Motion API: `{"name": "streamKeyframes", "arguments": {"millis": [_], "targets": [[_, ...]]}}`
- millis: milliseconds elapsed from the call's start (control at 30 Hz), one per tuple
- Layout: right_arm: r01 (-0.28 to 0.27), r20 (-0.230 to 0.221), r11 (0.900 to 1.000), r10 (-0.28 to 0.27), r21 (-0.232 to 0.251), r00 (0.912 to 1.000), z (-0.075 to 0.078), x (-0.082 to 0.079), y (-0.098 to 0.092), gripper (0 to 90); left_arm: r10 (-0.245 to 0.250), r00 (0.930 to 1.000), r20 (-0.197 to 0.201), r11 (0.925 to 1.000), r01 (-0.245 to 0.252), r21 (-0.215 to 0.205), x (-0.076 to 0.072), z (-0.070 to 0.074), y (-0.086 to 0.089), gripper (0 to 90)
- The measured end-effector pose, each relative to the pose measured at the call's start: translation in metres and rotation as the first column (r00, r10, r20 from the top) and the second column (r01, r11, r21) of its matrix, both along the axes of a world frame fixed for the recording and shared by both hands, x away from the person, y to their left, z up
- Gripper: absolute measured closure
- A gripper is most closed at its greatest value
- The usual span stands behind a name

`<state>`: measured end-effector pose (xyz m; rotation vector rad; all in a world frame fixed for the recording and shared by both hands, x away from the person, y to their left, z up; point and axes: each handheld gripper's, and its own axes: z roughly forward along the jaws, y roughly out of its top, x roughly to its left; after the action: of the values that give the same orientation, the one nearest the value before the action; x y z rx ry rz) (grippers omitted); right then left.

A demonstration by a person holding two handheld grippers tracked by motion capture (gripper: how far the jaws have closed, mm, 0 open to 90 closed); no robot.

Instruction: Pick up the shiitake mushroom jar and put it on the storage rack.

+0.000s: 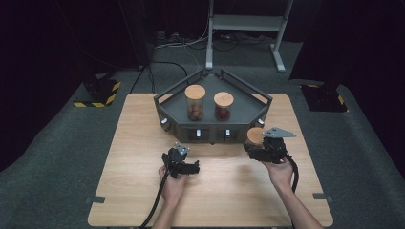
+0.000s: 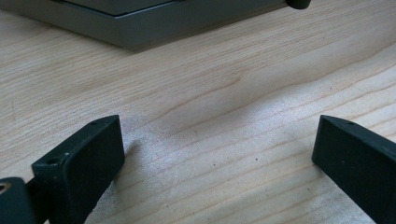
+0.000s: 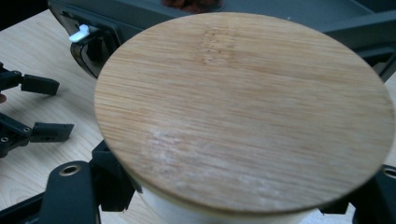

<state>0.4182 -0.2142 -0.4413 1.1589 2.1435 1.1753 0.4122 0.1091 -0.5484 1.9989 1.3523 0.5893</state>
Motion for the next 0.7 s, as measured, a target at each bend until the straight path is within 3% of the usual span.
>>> {"name": "streamKeyframes", "arguments": {"millis": [700], "targets": [[-0.002,0.022,1.000,0.002,0.001,0.9997,0.026,0.014,0.006,24.9,0.000,1.0000,0.001,1.0000,0.000,0.000,0.000,0.000,0.000,2.2]]}}
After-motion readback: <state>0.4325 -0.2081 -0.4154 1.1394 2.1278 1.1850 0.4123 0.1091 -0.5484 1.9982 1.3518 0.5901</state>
